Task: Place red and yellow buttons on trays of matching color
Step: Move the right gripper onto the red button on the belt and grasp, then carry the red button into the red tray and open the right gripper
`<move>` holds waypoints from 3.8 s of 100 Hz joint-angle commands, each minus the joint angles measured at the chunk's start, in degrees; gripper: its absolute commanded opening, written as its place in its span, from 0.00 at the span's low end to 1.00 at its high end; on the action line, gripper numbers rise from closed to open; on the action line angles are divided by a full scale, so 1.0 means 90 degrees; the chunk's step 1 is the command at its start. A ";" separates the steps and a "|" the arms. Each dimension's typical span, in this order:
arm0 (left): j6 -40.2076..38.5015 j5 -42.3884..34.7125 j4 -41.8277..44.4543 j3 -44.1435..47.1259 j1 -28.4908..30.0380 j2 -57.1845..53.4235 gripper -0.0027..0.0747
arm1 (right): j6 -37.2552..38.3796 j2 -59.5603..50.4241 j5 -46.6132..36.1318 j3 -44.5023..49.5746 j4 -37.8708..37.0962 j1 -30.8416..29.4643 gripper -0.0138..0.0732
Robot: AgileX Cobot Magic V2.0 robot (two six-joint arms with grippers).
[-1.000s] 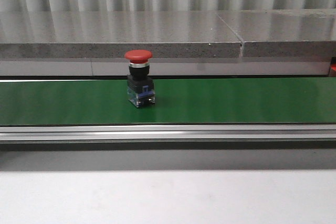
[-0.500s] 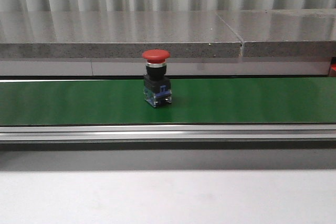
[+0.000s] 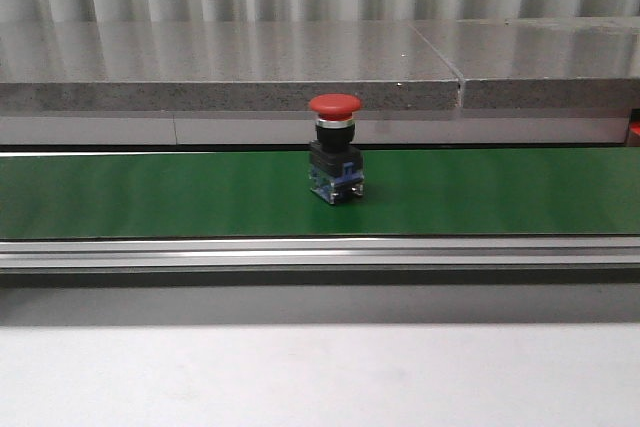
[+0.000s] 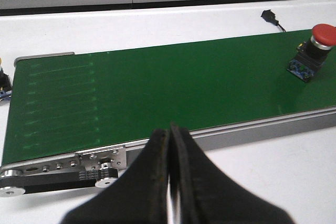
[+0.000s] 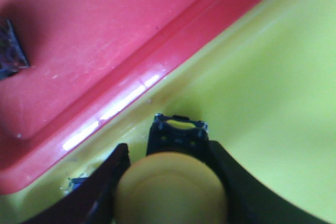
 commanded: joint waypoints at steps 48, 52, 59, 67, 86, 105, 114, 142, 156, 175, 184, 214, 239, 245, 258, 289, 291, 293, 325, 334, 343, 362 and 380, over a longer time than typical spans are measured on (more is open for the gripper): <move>-0.0010 -0.0402 -0.0096 -0.0154 -0.0054 0.0001 0.01 | -0.0005 -0.0354 -0.0195 -0.0152 -0.0040 -0.0048 0.85; -0.0010 -0.0402 -0.0096 -0.0154 -0.0054 0.0001 0.01 | -0.0005 -0.0418 -0.0195 -0.0152 -0.0058 -0.0048 0.85; -0.0010 -0.0402 -0.0096 -0.0154 -0.0054 0.0001 0.01 | -0.0005 -0.0550 -0.0195 -0.0158 -0.0089 -0.0048 0.85; -0.0010 -0.0402 -0.0096 -0.0154 -0.0054 0.0001 0.01 | -0.0005 -0.0716 -0.0195 -0.0158 -0.0089 -0.0048 0.85; -0.0010 -0.0402 -0.0096 -0.0154 -0.0054 0.0001 0.01 | -0.0005 -0.1178 -0.0103 -0.0158 -0.0089 -0.0048 0.85; -0.0010 -0.0402 -0.0096 -0.0154 -0.0054 0.0001 0.01 | -0.0005 -0.1652 0.0086 -0.0158 -0.0089 0.0056 0.84; -0.0010 -0.0402 -0.0096 -0.0154 -0.0054 0.0001 0.01 | -0.0005 -0.1875 0.0169 -0.0158 -0.0089 0.0222 0.84; -0.0010 -0.0402 -0.0096 -0.0154 -0.0054 0.0001 0.01 | -0.0005 -0.2532 0.0659 -0.0152 -0.0171 0.1094 0.84; -0.0010 -0.0402 -0.0096 -0.0154 -0.0054 0.0001 0.01 | -0.0005 -0.2851 0.0856 -0.0146 -0.0188 0.1657 0.84; -0.0010 -0.0402 -0.0096 -0.0154 -0.0054 0.0001 0.01 | -0.0005 -0.3228 0.1081 -0.0146 -0.0203 0.2354 0.84; -0.0010 -0.0402 -0.0096 -0.0154 -0.0054 0.0001 0.01 | -0.0011 -0.3363 0.1152 -0.0146 -0.0203 0.2701 0.84; -0.0010 -0.0402 -0.0096 -0.0154 -0.0054 0.0001 0.01 | -0.0537 -0.3437 0.1701 -0.0146 -0.0198 0.4004 0.84; -0.0010 -0.0402 -0.0096 -0.0154 -0.0054 0.0001 0.01 | -0.1555 -0.3278 0.1961 -0.0153 0.0385 0.4749 0.84; -0.0010 -0.0402 -0.0096 -0.0154 -0.0054 0.0001 0.01 | -0.1769 -0.3171 0.1961 -0.0169 0.0571 0.4818 0.84; -0.0010 -0.0402 -0.0096 -0.0154 -0.0054 0.0001 0.01 | -0.2160 -0.2928 0.1935 -0.0177 0.0886 0.4836 0.84; -0.0010 -0.0402 -0.0096 -0.0154 -0.0054 0.0001 0.01 | -0.2535 -0.2133 0.1185 -0.0177 0.1039 0.4849 0.84; -0.0010 -0.0402 -0.0096 -0.0154 -0.0054 0.0001 0.01 | -0.2535 -0.2096 0.1100 -0.0177 0.1039 0.4849 0.84; -0.0010 -0.0402 -0.0096 -0.0154 -0.0054 0.0001 0.01 | -0.2535 -0.2034 0.1027 -0.0177 0.1039 0.4849 0.84; -0.0010 -0.0402 -0.0096 -0.0154 -0.0054 0.0001 0.01 | -0.2540 -0.1370 0.0337 -0.0177 0.0911 0.4849 0.48; -0.0010 -0.0402 -0.0096 -0.0154 -0.0054 0.0001 0.01 | -0.2540 -0.1377 0.0222 -0.0168 0.0917 0.4849 0.37; -0.0010 -0.0402 -0.0096 -0.0154 -0.0054 0.0001 0.01 | -0.2535 -0.1443 0.0072 -0.0168 0.0917 0.4849 0.33; -0.0010 -0.0402 -0.0096 -0.0154 -0.0054 0.0001 0.01 | -0.2528 -0.1745 0.0043 -0.0168 0.0917 0.4793 0.33; -0.0010 -0.0402 -0.0096 -0.0154 -0.0054 0.0001 0.01 | -0.2325 -0.2127 0.0093 -0.0168 0.0917 0.4339 0.33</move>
